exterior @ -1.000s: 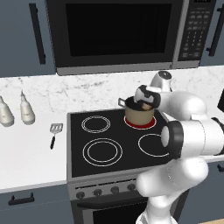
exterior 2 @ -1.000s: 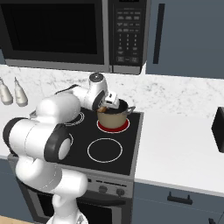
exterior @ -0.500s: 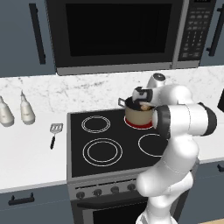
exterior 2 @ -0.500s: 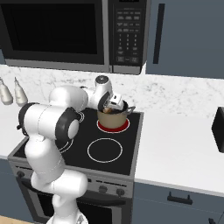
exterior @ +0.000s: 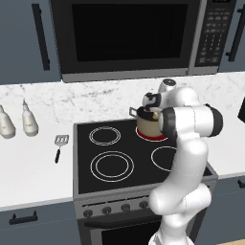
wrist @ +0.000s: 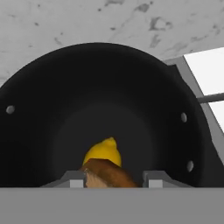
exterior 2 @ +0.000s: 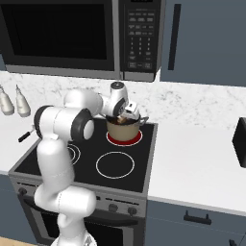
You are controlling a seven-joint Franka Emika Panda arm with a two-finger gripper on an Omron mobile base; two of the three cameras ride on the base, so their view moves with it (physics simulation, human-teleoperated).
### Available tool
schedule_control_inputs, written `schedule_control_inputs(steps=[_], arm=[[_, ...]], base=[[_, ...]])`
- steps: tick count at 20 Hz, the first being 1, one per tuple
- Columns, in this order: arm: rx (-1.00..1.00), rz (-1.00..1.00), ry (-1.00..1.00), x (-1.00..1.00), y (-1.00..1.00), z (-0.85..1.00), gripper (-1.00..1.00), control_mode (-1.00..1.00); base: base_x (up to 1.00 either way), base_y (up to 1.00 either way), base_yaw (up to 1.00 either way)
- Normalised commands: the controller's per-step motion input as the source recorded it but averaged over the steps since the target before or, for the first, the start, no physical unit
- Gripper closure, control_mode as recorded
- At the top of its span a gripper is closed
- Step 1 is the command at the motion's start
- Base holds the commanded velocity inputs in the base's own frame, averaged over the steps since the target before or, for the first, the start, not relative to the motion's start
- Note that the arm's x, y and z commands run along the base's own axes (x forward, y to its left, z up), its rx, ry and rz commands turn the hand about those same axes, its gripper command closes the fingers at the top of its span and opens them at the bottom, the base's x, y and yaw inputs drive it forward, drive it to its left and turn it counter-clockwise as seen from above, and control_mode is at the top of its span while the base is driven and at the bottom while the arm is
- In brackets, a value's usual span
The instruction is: Put the lemon and mushroom in the pot. Retrieve the spatula and lightly stir the vegetables in the pot.
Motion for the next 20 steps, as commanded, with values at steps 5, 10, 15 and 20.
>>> schedule_control_inputs(steps=[5, 10, 15, 20], arm=[[0.0, 0.0, 0.07, 0.26, 0.0, -0.28, 1.0, -1.0], [0.0, 0.0, 0.03, 0.07, 0.0, -0.17, -1.0, -1.0], [0.0, 0.0, 0.01, 0.02, 0.0, -0.05, -1.0, -1.0], [0.0, 0.0, 0.0, 0.0, -0.04, 0.0, -1.0, -1.0]], base=[[0.0, 0.0, 0.0], [0.0, 0.0, 0.0], [0.0, 0.0, 0.0], [0.0, 0.0, 0.0]])
